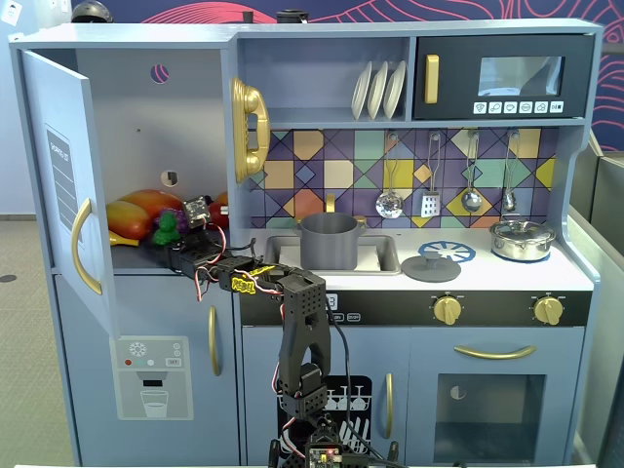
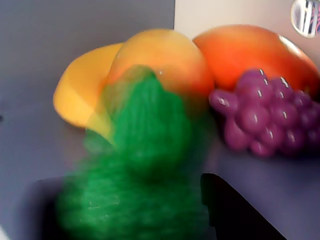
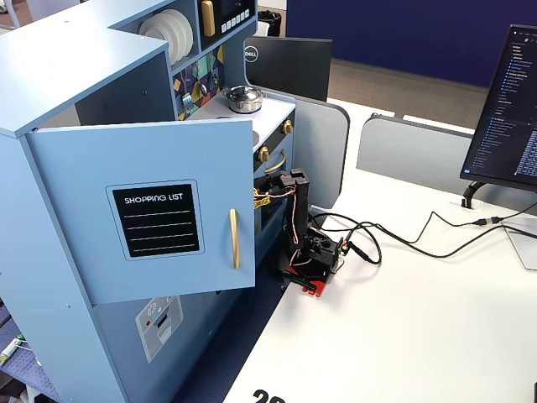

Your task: Pick up the green pineapple from the left cabinet and place it in the gray recipient

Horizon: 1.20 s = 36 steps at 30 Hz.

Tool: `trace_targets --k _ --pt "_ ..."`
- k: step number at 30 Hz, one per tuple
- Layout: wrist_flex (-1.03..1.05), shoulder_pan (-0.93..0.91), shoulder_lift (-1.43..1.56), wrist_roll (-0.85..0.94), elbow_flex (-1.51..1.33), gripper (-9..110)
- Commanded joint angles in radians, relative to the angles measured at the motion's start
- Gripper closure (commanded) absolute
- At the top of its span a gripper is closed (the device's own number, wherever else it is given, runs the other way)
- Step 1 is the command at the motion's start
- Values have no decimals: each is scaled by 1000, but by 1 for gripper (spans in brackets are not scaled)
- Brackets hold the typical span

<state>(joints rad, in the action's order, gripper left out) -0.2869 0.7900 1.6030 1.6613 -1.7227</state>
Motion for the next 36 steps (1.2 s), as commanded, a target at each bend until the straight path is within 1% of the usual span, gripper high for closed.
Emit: trace_targets --k 1,5,7,9,11,13,18,22,25,30,34,36 --pt "-35 41 26 9 80 102" --pt "11 95 143 49 35 102" --pt "55 140 270 77 -40 102" --pt "143 170 422 109 -109 102" --pt "183 170 565 137 -192 102" --pt "207 143 713 129 -287 102" --pt "365 61 1120 143 -471 102" --pt "540 -156 1347 78 -489 102" --pt "560 -364 1397 8 -482 102" --pt "552 -652 1355 -83 -460 102" --pt "440 -729 1190 -61 -433 102" --pt "426 -742 1088 -41 -388 102"
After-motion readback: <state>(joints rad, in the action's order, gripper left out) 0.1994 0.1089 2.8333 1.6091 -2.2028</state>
